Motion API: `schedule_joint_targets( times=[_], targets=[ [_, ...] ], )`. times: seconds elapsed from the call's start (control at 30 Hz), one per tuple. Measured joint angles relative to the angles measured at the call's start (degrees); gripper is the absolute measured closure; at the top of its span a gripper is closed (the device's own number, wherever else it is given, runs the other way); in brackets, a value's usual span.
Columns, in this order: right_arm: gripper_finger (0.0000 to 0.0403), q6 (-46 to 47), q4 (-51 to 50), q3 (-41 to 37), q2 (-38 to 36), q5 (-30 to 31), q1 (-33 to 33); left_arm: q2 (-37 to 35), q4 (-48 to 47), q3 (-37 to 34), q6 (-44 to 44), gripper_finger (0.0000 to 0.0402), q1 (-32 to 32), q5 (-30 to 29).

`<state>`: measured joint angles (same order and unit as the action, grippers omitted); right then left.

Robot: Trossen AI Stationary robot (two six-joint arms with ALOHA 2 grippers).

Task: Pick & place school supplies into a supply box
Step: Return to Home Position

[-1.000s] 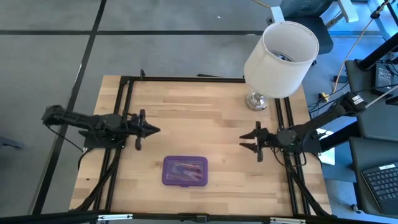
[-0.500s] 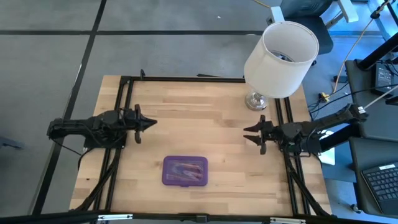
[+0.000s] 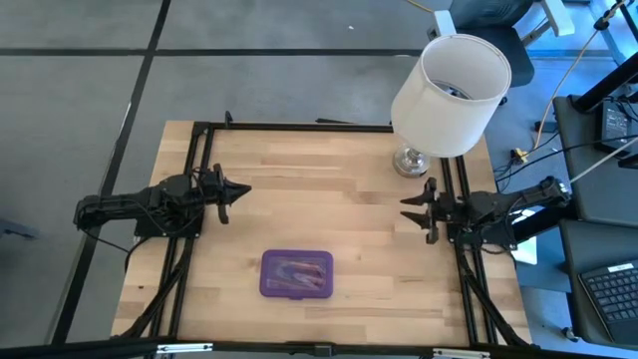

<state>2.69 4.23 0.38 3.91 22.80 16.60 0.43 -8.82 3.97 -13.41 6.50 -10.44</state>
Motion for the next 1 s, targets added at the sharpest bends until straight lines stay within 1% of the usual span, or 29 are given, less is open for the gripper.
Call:
schedule_joint_targets(
  times=[0.07,0.13,0.43,1.0],
  targets=[
    [0.0241,-1.5,-0.1,0.0,-2.3,-2.0,0.0,0.0,0.0,0.0,-1.1,0.0398,0.0,0.0],
    [0.0241,-1.9,-0.1,0.0,-3.9,-1.9,0.0,0.0,0.0,0.0,-1.4,0.0398,0.0,0.0],
    [0.0241,-7.8,-0.3,0.1,-3.3,-3.0,0.0,0.0,0.0,0.0,-1.4,0.0398,0.0,0.0],
    [0.0241,-7.7,-0.3,0.1,-3.3,-3.0,0.0,0.0,0.0,0.0,-1.4,0.0398,0.0,0.0]
  ],
)
